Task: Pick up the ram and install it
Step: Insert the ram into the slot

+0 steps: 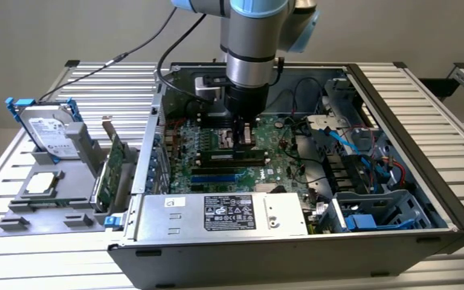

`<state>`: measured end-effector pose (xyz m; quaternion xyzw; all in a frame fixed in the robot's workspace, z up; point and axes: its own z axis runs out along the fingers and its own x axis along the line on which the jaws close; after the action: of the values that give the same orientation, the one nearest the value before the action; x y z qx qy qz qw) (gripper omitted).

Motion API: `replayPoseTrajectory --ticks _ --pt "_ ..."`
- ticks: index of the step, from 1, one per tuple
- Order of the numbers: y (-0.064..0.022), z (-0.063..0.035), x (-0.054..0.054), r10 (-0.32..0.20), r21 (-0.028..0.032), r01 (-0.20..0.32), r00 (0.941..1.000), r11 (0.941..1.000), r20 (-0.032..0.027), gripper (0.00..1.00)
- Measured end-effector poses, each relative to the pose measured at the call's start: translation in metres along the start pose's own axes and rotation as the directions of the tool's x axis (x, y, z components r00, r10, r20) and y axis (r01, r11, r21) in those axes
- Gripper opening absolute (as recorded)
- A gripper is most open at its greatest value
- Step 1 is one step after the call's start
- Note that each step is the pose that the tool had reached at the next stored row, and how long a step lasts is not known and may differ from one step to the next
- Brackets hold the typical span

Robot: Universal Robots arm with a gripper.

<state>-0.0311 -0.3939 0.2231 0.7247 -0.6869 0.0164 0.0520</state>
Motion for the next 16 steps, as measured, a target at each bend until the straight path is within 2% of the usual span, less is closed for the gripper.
replayPoseTrajectory --ticks 6,12,16 --pt "0.0003 -0.0059 0.0005 0.0 -0.0036 0.0 1.0 1.0 -0.0005 0.14" --pt "0.0002 -0.0056 0.0005 0.0 -0.0051 0.0 1.0 1.0 -0.0092 0.14" --pt "0.0001 -0.0038 -0.0001 0.0 -0.0052 0.0 0.9999 1.0 -0.0102 0.14"
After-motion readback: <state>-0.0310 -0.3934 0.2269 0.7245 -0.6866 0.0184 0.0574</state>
